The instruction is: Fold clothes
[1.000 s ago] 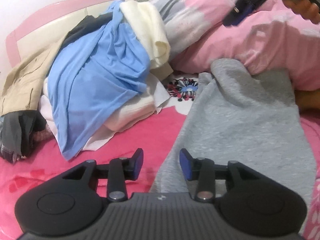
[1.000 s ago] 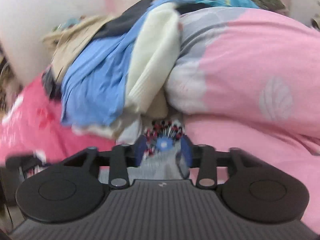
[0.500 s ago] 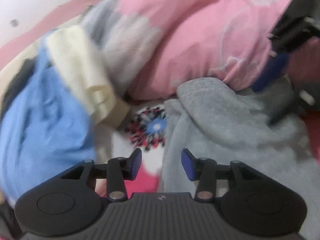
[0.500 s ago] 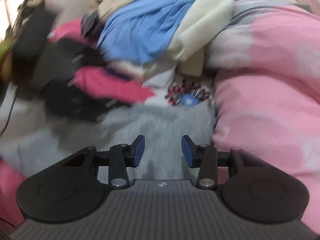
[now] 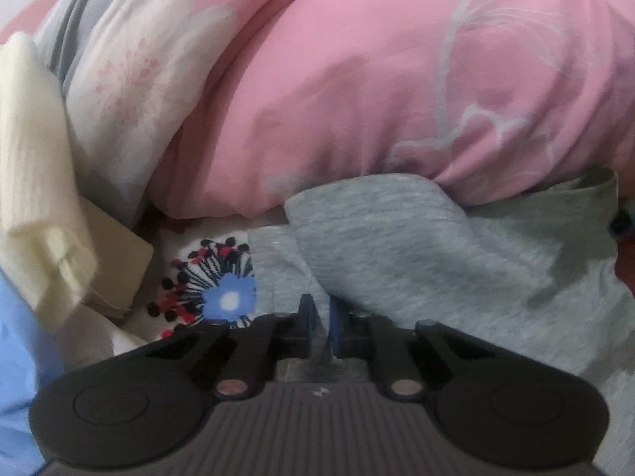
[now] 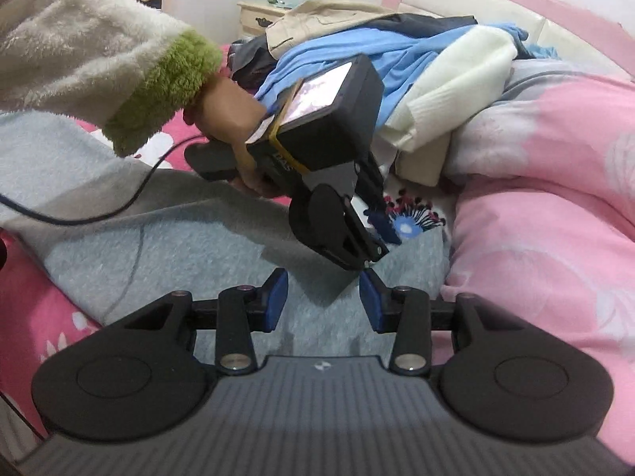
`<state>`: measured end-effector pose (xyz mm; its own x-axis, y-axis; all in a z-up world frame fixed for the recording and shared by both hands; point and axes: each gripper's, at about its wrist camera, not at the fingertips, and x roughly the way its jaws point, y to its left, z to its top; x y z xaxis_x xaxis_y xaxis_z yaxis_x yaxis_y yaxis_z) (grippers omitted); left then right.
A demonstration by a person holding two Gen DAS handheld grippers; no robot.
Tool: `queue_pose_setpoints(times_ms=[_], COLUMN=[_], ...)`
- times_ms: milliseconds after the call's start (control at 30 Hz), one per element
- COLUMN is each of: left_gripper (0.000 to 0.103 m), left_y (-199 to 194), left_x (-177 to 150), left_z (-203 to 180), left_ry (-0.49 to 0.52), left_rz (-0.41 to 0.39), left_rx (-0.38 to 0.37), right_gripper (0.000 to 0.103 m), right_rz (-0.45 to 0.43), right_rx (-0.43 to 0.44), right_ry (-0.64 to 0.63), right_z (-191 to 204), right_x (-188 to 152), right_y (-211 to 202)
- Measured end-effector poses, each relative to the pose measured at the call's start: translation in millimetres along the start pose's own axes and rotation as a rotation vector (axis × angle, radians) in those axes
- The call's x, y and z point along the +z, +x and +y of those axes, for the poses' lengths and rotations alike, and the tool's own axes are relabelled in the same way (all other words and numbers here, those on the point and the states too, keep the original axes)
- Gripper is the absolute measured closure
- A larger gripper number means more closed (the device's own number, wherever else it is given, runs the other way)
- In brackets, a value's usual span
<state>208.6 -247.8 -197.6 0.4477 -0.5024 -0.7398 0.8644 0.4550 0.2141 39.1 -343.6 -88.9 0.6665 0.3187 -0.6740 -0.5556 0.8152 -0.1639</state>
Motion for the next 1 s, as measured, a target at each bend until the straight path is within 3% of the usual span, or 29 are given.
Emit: queue_pose_setpoints(times_ms=[233,433,633,700,767,833,933,1000], left_gripper=[0.097,0.097,0.095,0.09,0.07,0.058,0.052,0.049], left_y=[-24,-12,22,16,10,0,-20,-40], left_x=[-6,-6,-5,-4,-5,-5,-7,-13], left_z=[8,15,-9,-11,-12,-7,6,17], left_ry=[-0.112,-0.125,-0.008,0.007,0.008,-0.017,-0.08,-0.172], left_rz=[-0.075,-0.029,0.058,0.045,0.033,0.017,0.006,0.005], left_rx=[0.099,0.159,0.233,0.252,0.266,0.295,0.347,0.382], right_gripper=[0.064,0.063,0.063,0.063,0.063,0.063,0.063,0.062], right_rz=[-0.01,0.003,0.031,0.032,0.033,0.025,0.004,-0.026], right_rx=[-0.022,-0.032,-0.036,-0.037,-0.038,-0.037,-0.035,-0.031], right_ry=[0.006,-0.021,-0.029,-0.033,-0.037,-0.04,-0.045,-0.051], right_z=[-3,1,3,4,5,7,10,13], right_x=[-2,-4,-6,-6,-7,-6,-4,-2], right_y=[-4,-2,3,4,4,4,2,-2])
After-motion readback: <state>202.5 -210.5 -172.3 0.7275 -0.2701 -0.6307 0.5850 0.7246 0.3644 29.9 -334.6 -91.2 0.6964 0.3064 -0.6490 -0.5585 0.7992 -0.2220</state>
